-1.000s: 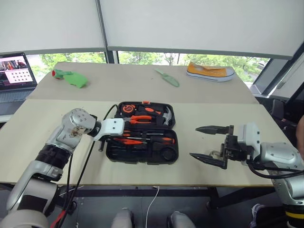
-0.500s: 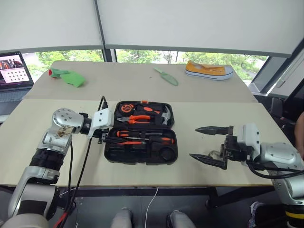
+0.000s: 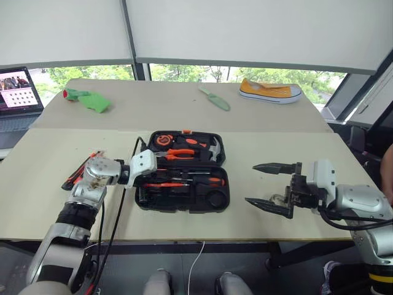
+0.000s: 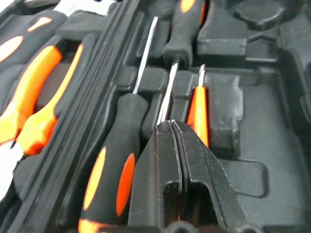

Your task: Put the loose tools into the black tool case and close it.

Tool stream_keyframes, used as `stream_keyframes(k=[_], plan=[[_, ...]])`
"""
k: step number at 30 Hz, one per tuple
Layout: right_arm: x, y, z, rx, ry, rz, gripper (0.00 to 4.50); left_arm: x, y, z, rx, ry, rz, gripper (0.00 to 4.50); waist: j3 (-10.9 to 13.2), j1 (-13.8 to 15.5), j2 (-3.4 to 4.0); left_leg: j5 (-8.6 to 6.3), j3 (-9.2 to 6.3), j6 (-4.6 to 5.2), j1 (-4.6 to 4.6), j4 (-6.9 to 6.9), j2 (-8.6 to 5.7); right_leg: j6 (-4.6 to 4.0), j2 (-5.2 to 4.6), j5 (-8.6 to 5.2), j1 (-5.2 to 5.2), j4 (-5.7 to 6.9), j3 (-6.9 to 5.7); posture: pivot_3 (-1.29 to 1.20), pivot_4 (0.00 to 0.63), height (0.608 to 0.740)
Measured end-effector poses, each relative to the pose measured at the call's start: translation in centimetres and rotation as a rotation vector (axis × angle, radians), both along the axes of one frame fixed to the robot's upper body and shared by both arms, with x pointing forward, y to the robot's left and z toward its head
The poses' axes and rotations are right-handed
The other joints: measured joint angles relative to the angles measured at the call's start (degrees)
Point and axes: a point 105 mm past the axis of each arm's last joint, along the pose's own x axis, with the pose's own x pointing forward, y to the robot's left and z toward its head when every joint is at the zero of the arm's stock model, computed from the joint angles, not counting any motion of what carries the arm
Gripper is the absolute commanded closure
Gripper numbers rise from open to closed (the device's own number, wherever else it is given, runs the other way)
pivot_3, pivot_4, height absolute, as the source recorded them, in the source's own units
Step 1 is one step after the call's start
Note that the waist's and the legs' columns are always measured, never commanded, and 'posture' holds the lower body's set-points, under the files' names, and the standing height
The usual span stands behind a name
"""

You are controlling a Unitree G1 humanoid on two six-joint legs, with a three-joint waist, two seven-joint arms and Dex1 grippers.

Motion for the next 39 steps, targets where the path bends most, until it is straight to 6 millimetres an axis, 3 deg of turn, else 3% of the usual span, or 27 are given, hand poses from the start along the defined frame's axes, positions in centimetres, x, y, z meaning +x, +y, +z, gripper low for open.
stream_keyframes(k=[20,24,28,32,33,36,39], plan=[[0.1,0.1,-0.4,0.016,0.017,-0.015,0.00,-1.1,0.0,-1.1,0.032,0.070,-0.010,4.42,-0.02,-0.06,0.02,0.00,0.01,0.00,0.26,0.00,0.01,0.00,0.01,0.00,0.18,0.06,0.05,0.00,0.150,0.740],[0.1,0.2,-0.5,0.016,0.023,-0.012,0.00,-1.7,0.9,-1.5,0.044,0.105,0.006,4.42,-0.02,-0.11,0.03,0.00,0.01,0.00,0.27,0.00,0.00,-0.01,0.01,0.00,0.13,0.11,0.08,0.00,0.150,0.740],[0.0,0.4,-0.7,0.017,0.030,-0.006,0.00,-1.8,1.8,-0.8,-0.065,0.114,0.055,4.42,-0.01,-0.18,0.01,0.00,0.04,0.00,0.24,0.00,0.00,-0.06,0.01,-0.04,-0.02,0.32,0.17,0.00,0.150,0.740],[0.0,0.4,-0.8,0.019,0.033,-0.006,0.00,-2.0,2.7,1.2,-0.195,0.065,0.094,4.42,-0.01,-0.16,0.01,0.00,0.05,0.00,0.23,0.00,0.00,-0.04,0.01,-0.07,-0.02,0.32,0.19,0.00,0.150,0.740],[0.0,0.4,-0.9,0.024,0.035,-0.006,0.00,-2.6,3.7,1.7,-0.236,0.057,0.122,3.92,-0.01,-0.34,0.01,-0.01,0.07,0.00,0.23,-0.02,0.01,-0.04,0.01,-0.08,-0.05,0.31,0.21,0.00,0.150,0.740],[0.0,0.0,-1.5,0.050,0.025,-0.029,0.00,-4.7,8.1,1.7,-0.312,0.052,0.284,3.22,0.00,-1.38,0.01,-0.05,0.08,0.03,0.27,-0.13,0.03,-0.08,0.01,-0.16,-0.09,0.38,0.25,0.00,0.150,0.740],[0.0,0.2,-1.4,0.072,-0.041,-0.029,0.00,-6.4,12.4,1.6,-0.403,-0.016,0.495,2.08,0.00,-1.52,0.00,-0.05,0.11,0.03,0.34,-0.13,0.05,-0.04,0.00,-0.20,-0.09,0.39,0.24,0.00,0.150,0.740]])
